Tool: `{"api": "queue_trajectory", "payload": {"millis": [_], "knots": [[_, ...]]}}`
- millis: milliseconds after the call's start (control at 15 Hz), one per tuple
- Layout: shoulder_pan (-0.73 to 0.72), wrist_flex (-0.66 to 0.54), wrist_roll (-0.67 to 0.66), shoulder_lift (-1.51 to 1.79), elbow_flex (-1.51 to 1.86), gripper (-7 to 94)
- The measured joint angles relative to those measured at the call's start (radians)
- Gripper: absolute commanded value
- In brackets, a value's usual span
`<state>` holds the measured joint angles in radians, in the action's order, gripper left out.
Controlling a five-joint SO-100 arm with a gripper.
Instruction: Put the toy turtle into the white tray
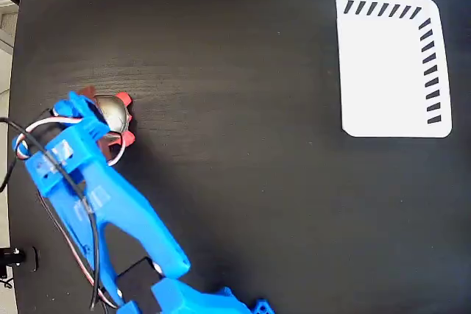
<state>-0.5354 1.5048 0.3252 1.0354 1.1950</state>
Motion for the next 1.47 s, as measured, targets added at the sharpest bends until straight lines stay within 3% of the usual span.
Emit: {"api": "queue_trajectory", "payload": {"millis": [400,600,733,933,1467], "knots": [[0.005,-0.067,0.018,-0.072,-0.018,65],[0.005,-0.092,0.018,-0.080,-0.018,53],[0.005,-0.100,0.018,-0.080,-0.020,36],[0.011,-0.121,0.018,-0.078,-0.020,-4],[0.046,-0.095,0.025,0.110,0.107,-4]]}}
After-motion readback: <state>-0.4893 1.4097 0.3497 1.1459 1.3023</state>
